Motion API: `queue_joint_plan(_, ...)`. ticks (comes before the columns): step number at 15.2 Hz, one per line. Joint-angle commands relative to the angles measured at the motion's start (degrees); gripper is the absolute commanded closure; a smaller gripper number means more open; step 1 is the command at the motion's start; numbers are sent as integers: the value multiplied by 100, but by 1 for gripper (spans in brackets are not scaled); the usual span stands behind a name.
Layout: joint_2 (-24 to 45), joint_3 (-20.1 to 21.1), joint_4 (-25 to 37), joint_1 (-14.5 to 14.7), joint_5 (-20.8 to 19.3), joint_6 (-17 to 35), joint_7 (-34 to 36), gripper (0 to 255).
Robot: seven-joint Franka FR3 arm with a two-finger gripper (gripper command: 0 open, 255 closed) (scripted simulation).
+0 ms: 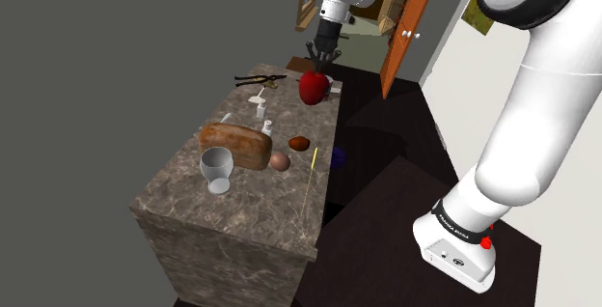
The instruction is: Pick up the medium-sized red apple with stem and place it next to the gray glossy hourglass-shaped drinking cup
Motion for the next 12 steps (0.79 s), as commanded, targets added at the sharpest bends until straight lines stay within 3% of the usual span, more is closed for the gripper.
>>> queue_joint_plan(1,-270,71,-410,145,-9,187,183,255)
queue_joint_plan(12,-1566,641,-2161,879,50,911,1322,255)
